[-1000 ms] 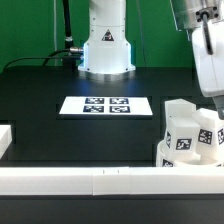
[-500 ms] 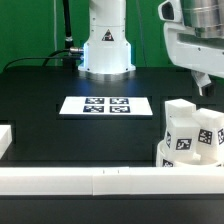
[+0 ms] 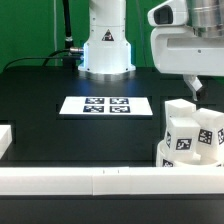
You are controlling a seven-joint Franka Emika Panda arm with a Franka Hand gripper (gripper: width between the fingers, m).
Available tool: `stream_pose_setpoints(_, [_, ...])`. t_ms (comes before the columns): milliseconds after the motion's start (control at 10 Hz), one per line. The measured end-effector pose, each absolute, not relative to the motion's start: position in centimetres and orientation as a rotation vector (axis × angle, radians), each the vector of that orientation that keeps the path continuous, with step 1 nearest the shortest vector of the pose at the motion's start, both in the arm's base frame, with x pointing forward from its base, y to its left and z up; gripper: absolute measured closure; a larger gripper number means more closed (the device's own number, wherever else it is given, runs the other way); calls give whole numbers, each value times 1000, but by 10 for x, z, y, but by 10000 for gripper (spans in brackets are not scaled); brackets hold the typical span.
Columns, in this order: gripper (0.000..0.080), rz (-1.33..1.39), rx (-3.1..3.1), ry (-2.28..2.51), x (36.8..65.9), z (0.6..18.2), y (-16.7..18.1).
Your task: Assemble stool
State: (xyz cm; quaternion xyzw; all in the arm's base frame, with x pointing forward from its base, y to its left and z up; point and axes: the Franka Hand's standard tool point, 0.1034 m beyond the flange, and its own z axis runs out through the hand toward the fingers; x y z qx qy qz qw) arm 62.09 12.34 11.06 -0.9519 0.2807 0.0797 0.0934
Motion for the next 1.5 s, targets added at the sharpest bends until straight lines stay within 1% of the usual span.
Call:
stream_pose_setpoints(100, [151, 240, -2901, 617, 620, 114, 123])
stream_pose_setpoints(300, [151, 245, -2987, 288, 620, 114, 125])
stream_pose_setpoints(700, [151, 211, -2997, -100, 621, 114, 120])
stream_pose_setpoints(1000, [151, 131, -3006, -695, 627, 112, 128])
stream_pose_setpoints(1100, [151, 87, -3000, -797, 629, 112, 132])
stream_pose_setpoints(1300, [151, 85, -2935, -1004, 629, 111, 130])
stream_pose_setpoints(1500, [151, 49, -2932, -1033, 631, 106, 132])
